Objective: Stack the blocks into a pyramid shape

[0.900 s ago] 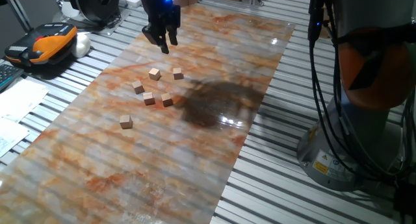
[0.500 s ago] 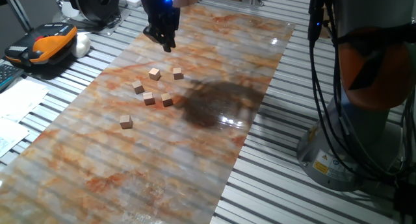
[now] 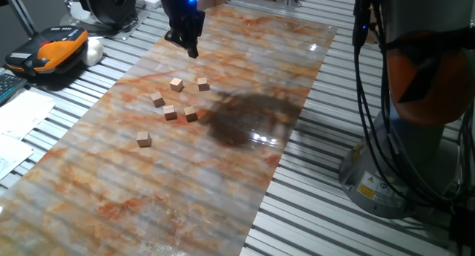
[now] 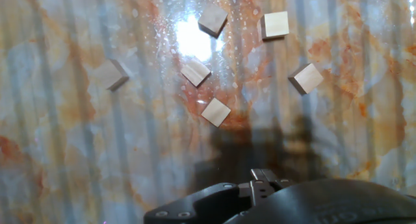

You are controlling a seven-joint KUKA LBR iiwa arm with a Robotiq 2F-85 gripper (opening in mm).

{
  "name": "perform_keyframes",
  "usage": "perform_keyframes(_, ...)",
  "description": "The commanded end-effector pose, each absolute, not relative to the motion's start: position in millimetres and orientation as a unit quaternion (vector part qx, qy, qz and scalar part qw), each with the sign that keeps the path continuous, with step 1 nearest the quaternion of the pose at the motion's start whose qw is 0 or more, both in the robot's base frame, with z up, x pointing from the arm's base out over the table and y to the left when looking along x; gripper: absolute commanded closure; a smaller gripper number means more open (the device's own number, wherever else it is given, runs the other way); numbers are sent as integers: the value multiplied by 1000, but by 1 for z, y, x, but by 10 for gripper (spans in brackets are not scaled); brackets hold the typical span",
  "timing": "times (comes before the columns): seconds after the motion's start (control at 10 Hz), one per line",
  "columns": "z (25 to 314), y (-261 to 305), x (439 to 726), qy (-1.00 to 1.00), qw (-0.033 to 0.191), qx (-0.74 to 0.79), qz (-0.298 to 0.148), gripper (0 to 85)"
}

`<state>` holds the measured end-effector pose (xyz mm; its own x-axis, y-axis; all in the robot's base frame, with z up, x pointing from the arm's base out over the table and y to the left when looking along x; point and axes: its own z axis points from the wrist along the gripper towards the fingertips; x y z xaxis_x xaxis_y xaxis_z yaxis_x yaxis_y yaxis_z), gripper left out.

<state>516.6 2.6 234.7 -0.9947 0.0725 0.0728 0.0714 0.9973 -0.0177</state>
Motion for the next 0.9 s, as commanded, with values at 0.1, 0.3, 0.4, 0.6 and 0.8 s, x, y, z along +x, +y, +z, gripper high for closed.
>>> perform_keyframes(0.1,234,1,518,-999,37,-8,-4,850)
perform_keyframes(0.3,230,-1,522,-998,54,-11,25,850)
perform_keyframes(0.4,228,-3,523,-998,58,-12,24,850)
perform_keyframes(0.6,224,-4,528,-998,56,-11,15,850)
perform_keyframes(0.8,219,-4,533,-999,52,3,17,850)
